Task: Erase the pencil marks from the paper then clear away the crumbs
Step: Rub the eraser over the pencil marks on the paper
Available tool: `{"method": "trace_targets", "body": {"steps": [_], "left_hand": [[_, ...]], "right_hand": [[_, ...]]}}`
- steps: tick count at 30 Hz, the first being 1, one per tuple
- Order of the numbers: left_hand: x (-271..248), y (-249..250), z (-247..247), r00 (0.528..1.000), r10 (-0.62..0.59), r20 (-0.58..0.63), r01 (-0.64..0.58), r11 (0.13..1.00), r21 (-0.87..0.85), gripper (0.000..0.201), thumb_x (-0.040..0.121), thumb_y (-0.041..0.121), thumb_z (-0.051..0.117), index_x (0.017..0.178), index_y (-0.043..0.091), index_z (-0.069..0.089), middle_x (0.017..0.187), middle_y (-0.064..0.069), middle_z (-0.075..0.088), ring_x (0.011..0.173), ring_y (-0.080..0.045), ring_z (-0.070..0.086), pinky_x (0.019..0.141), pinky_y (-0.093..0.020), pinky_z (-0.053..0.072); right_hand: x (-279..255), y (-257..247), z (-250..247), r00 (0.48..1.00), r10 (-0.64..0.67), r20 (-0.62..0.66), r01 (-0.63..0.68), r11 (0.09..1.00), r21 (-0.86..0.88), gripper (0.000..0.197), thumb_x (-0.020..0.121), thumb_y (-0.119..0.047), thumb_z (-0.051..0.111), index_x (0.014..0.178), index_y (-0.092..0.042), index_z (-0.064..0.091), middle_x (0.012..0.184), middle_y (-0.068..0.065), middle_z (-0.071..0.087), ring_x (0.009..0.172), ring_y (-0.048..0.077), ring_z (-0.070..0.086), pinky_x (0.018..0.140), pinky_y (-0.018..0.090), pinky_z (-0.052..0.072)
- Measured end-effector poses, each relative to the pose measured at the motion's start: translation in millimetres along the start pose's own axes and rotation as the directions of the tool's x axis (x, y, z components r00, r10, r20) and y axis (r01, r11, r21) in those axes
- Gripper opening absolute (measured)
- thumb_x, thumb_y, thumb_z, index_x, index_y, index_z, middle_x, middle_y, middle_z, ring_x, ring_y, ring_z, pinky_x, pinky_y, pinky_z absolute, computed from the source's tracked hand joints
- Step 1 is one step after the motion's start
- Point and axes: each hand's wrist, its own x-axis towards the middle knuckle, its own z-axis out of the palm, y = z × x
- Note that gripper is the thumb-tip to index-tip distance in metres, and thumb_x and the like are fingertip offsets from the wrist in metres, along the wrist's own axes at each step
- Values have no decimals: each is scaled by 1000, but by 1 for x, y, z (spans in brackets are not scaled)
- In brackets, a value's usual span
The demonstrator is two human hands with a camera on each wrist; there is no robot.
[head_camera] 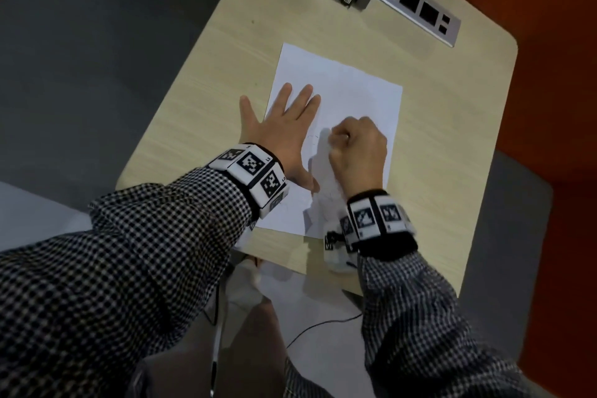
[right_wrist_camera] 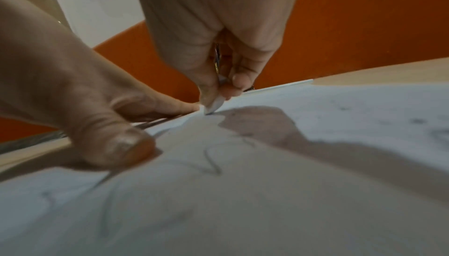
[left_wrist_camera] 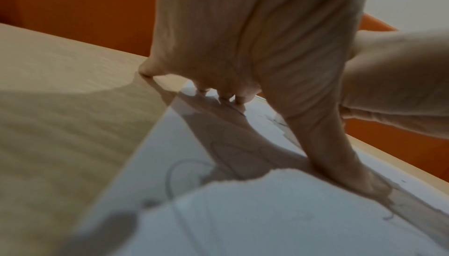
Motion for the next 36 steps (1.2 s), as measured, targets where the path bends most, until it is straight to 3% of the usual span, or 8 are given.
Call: {"method": "trace_targets", "body": {"steps": [8,13,18,21,25,28,31,36], "left_hand": [[-1,5,-5,1000,-27,9,27,999,17,144,52,77,73,151,27,-20,157,10,-29,146,-19,-24,104,-75,0],[1,20,-8,1000,-16,19,15,998,69,133,62,68,74,150,35,-20,157,5,-30,146,-22,-23,102,-77,-2],[-1,19,-3,999,-17,29,15,997,79,140,53,78,72,149,36,-21,156,6,-32,145,-22,-25,101,-78,-4],[-2,20,-5,1000,-13,21,12,997,78,142,50,80,71,149,36,-20,156,7,-32,145,-22,-26,101,-78,-5],[2,17,-2,1000,-17,11,17,998,66,138,55,78,71,149,36,-22,156,7,-32,145,-21,-25,100,-80,-3],[1,19,-2,1000,-12,16,11,998,67,141,53,79,72,149,36,-22,155,7,-33,145,-21,-26,100,-80,-4],[1,19,-2,1000,-13,11,13,998,65,143,50,81,71,149,37,-22,155,8,-33,145,-21,-27,100,-80,-5],[3,17,-2,1000,-16,12,15,999,53,138,55,78,71,149,36,-21,156,7,-32,145,-21,-26,100,-79,-4]], "right_hand": [[-28,9,1,999,41,15,-42,997,60,9,77,4,56,74,-1,62,78,17,58,68,29,55,58,26,35],[-28,9,1,999,42,-15,-40,993,112,12,81,-8,61,71,-2,63,77,18,60,67,29,56,59,31,43],[1,7,-1,998,56,11,-57,989,136,11,81,-10,63,71,-6,66,76,12,64,67,20,55,57,19,30],[24,7,-1,997,63,40,-68,989,128,10,80,-10,61,72,-9,66,76,10,69,70,21,60,58,20,38],[-29,8,-5,996,56,66,-65,986,151,11,78,-4,62,66,-3,62,66,4,62,63,15,51,53,1,33],[-13,7,-9,996,55,77,-67,984,164,11,74,3,61,66,-4,64,61,-7,58,64,11,52,55,0,34],[21,6,-6,997,54,50,-62,983,173,12,76,-3,62,67,-9,66,66,-1,65,65,13,58,57,12,40],[-38,15,-3,995,92,48,-100,977,189,9,77,-4,64,68,-5,63,72,8,62,64,15,53,55,2,34]]}}
